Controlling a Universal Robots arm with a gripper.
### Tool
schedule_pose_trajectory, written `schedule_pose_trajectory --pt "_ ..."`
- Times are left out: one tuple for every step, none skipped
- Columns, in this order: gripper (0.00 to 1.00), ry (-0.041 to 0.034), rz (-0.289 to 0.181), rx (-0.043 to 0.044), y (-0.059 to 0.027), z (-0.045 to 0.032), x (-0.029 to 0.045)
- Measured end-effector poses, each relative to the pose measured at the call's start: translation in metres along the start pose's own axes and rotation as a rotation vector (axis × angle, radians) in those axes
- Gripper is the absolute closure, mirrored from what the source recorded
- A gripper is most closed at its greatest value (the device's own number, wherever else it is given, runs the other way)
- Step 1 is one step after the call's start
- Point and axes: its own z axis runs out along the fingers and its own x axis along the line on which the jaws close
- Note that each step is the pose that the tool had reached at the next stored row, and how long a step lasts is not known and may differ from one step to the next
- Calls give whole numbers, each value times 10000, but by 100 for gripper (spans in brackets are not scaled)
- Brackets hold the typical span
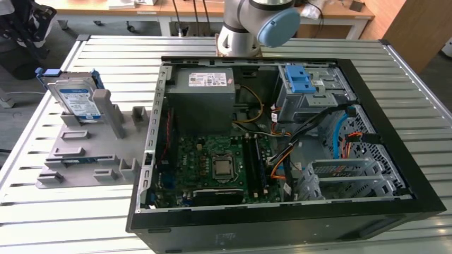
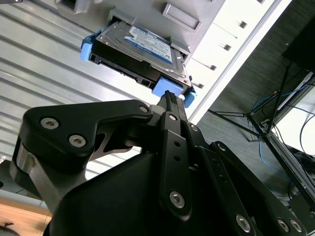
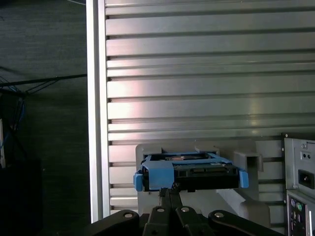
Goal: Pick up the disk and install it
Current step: 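Pick up the disk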
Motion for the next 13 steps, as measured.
schedule_pose_trajectory --pt "89 0 0 0 0 0 0" --pt "89 0 0 0 0 0 1" --pt "89 0 -1 0 0 0 1" --pt "89 0 -4 0 0 0 1" --pt "89 0 -9 0 0 0 1" --pt "89 0 -20 0 0 0 1" --pt "89 2 -40 1 0 0 1" --pt "89 4 -71 2 0 0 1" --pt "89 5 -110 2 0 0 1" --pt "89 6 -151 3 0 0 1" --pt "89 7 -194 3 0 0 1" --pt "89 10 -241 5 0 0 1" --pt "89 12 -284 6 0 0 1"
